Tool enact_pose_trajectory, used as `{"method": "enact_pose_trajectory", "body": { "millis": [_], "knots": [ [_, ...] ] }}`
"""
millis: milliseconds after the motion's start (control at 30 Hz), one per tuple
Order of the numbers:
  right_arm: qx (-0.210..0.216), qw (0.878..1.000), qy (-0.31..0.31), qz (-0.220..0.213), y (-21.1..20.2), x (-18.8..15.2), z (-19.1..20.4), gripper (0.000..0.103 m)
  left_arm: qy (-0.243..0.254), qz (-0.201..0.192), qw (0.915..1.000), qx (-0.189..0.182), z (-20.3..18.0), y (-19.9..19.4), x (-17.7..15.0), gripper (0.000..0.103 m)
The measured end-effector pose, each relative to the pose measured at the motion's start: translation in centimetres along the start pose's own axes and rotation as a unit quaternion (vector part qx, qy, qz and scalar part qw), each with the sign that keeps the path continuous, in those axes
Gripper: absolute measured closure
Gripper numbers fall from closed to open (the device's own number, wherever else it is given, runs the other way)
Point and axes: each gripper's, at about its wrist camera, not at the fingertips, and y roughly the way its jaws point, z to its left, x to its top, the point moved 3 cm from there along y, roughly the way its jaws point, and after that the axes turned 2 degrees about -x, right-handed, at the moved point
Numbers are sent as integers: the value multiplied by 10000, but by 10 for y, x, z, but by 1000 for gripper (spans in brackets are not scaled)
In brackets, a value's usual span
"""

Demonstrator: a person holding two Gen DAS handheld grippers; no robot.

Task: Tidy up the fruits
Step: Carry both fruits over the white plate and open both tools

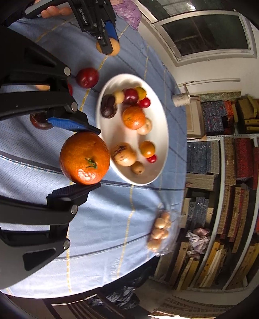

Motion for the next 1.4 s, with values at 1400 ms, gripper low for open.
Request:
{"method": "enact_pose_trajectory", "body": {
  "millis": [1400],
  "knots": [
    [226, 9995, -232, 28, 63, 84, 9, 42, -335, 56, 9994, -28, 3, 81, 121, 26]
  ]
}}
